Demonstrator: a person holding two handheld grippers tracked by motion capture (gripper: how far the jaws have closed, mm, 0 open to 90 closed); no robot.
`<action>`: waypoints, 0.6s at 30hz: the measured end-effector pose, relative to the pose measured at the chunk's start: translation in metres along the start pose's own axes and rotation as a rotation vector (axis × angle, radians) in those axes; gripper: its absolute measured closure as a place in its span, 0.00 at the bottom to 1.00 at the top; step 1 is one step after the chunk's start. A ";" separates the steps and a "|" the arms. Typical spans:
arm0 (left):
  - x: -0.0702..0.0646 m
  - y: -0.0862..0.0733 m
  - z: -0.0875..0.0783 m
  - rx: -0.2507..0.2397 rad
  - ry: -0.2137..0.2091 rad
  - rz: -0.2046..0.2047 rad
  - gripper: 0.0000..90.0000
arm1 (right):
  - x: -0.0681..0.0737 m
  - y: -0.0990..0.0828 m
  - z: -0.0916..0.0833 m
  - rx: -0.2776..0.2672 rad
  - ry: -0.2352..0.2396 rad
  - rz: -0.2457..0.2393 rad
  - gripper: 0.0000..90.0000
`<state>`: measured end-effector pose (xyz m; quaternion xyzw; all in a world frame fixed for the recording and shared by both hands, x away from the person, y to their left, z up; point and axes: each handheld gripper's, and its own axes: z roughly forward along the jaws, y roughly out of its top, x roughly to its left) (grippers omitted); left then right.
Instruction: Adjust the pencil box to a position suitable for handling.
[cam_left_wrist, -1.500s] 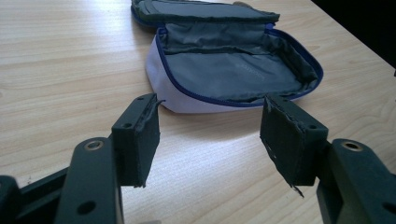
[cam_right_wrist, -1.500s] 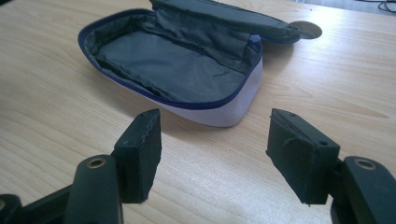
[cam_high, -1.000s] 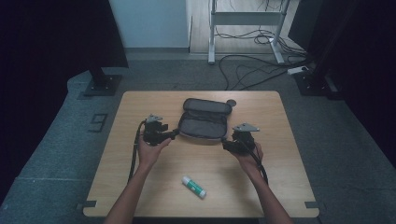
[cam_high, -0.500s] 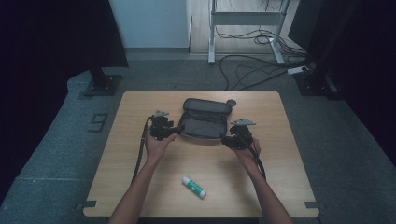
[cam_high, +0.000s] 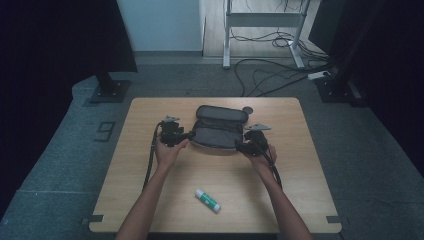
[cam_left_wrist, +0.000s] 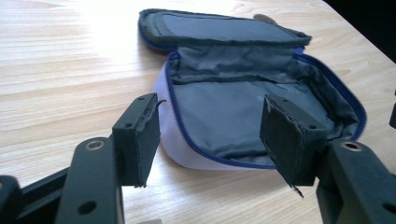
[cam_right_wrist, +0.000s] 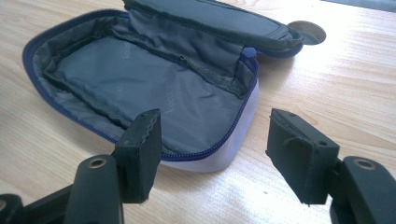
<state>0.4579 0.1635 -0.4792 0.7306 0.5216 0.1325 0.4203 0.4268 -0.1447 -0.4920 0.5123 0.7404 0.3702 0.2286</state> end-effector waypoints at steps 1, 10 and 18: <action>0.002 0.002 0.000 0.003 0.006 0.003 0.42 | -0.001 0.000 0.003 0.010 -0.003 0.004 0.38; 0.007 0.003 0.016 0.026 0.035 -0.016 0.42 | -0.008 0.002 0.012 0.030 -0.015 0.029 0.39; 0.006 -0.004 0.034 0.056 0.033 -0.014 0.42 | -0.005 0.001 0.021 0.041 -0.023 0.014 0.42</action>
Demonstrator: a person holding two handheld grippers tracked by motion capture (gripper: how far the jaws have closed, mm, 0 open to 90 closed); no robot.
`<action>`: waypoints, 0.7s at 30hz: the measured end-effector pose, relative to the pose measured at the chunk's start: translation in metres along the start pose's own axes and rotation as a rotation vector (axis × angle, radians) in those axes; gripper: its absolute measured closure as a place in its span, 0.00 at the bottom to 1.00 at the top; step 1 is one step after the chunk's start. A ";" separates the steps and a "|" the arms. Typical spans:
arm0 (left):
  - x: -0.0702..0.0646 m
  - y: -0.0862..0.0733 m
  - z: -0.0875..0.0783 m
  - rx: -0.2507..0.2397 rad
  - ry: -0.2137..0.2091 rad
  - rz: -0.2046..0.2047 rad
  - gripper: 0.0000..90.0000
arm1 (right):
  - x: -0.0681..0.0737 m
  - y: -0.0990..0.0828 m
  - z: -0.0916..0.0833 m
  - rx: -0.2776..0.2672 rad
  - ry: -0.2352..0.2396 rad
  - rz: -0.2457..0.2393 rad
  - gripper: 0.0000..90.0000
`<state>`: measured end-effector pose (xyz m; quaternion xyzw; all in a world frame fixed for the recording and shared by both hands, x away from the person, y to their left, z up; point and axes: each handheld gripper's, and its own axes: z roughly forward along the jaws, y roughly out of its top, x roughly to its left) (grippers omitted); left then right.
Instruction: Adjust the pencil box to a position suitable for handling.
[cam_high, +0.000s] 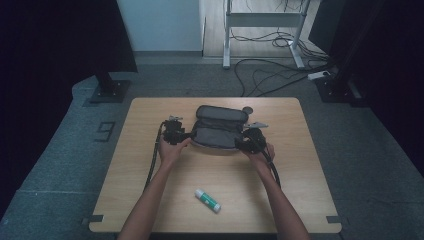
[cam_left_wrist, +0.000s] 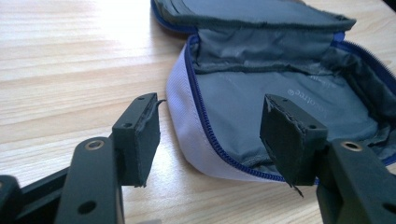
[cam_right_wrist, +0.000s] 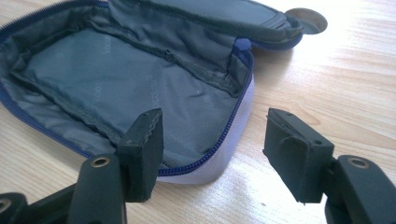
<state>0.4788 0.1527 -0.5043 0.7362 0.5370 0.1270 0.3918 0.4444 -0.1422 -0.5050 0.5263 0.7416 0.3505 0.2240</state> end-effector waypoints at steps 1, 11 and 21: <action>-0.001 -0.001 0.002 0.003 0.001 0.001 0.42 | 0.000 -0.001 0.002 0.002 -0.001 0.002 0.42; 0.000 -0.009 0.022 0.033 0.054 0.000 0.47 | -0.003 -0.010 0.017 0.026 -0.008 0.029 0.48; 0.002 -0.014 0.032 0.050 0.058 0.002 0.56 | -0.004 -0.013 0.023 0.038 0.004 0.042 0.56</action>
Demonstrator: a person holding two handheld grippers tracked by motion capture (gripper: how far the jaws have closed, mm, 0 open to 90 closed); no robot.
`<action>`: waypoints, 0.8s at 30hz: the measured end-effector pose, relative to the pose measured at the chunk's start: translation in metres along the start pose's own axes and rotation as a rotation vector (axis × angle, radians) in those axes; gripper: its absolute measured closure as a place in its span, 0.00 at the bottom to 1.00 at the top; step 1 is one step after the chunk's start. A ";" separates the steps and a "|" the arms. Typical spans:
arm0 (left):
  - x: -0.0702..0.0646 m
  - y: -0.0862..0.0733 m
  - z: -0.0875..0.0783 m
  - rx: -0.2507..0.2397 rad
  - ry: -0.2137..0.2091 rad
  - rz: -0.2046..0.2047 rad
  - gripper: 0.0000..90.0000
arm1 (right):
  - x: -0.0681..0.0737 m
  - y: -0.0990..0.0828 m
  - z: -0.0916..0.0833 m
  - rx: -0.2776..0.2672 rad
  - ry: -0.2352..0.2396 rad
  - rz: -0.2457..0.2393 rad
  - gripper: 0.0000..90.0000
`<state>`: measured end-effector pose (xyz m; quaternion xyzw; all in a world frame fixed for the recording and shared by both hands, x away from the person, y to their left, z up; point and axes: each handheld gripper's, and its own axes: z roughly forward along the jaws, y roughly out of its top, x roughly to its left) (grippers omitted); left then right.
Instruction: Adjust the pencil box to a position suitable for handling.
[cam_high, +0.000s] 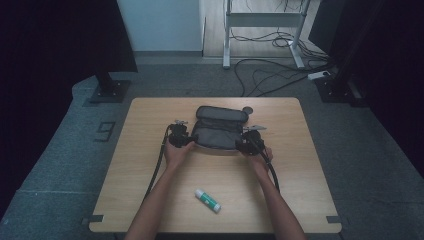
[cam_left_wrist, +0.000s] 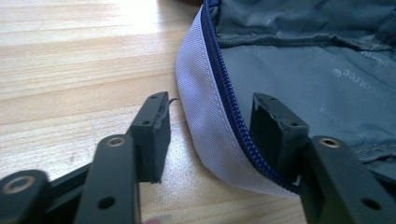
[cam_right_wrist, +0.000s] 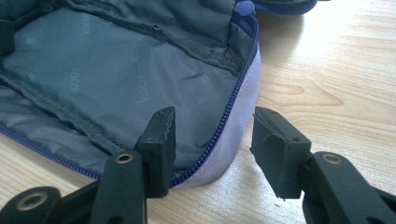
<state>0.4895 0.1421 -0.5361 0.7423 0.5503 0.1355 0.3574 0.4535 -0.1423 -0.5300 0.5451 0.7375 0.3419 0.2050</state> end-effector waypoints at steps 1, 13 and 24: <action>0.000 0.000 0.001 0.004 -0.004 0.003 0.58 | 0.000 0.000 0.001 0.002 0.003 0.000 0.58; 0.000 -0.003 0.000 0.003 -0.002 0.024 0.83 | 0.003 -0.001 0.002 0.017 -0.025 -0.014 0.88; 0.001 -0.002 -0.006 -0.013 -0.015 0.037 0.93 | 0.001 -0.001 -0.002 -0.002 -0.011 -0.009 0.95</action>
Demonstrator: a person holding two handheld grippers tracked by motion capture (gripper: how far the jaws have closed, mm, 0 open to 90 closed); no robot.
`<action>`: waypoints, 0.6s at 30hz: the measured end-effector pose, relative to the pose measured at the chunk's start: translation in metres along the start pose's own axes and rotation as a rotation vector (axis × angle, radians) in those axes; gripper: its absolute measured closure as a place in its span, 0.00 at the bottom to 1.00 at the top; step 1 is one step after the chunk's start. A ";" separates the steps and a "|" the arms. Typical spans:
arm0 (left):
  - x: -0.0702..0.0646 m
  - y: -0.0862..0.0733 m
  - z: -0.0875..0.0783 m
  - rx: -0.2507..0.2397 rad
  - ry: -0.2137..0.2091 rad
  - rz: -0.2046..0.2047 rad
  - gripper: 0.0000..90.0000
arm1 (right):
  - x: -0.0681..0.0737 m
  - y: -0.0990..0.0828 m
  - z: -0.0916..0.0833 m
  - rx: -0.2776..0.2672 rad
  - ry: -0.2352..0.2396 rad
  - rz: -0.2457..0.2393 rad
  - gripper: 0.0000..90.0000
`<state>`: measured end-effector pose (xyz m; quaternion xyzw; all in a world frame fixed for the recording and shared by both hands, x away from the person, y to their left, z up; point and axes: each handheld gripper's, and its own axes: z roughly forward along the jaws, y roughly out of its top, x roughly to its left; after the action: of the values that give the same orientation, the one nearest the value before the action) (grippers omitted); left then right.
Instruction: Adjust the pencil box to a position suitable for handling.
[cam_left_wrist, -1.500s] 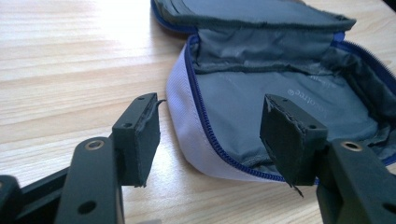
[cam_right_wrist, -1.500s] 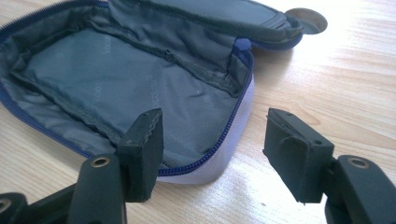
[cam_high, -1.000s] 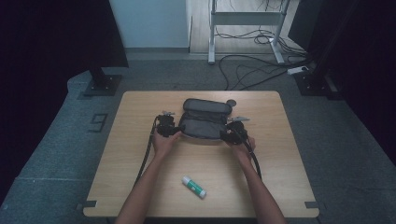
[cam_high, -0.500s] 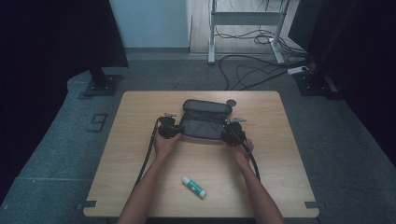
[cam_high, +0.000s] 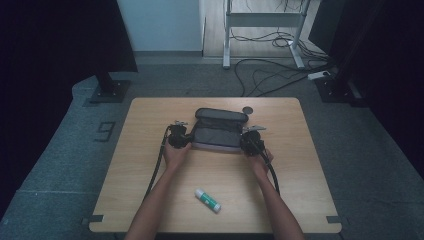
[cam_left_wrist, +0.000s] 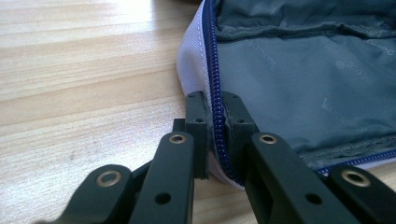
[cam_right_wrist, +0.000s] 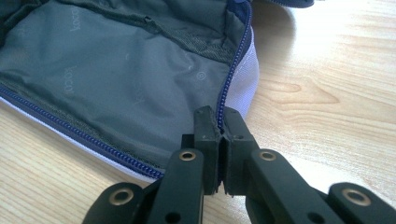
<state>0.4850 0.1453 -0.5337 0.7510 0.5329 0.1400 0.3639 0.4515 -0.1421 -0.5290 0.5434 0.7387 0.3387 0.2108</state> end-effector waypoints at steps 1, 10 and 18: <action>0.000 0.000 0.000 0.000 0.000 0.000 0.93 | 0.000 0.000 0.000 0.000 0.000 0.000 0.95; 0.001 0.004 -0.023 -0.046 -0.024 -0.005 0.93 | 0.007 0.006 -0.016 -0.055 0.006 -0.024 0.96; 0.001 0.004 -0.039 -0.064 -0.032 0.003 0.94 | 0.014 0.009 -0.030 -0.095 0.024 -0.047 0.96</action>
<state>0.4646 0.1608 -0.5044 0.7419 0.5210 0.1456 0.3961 0.4325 -0.1351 -0.5007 0.5113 0.7367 0.3747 0.2352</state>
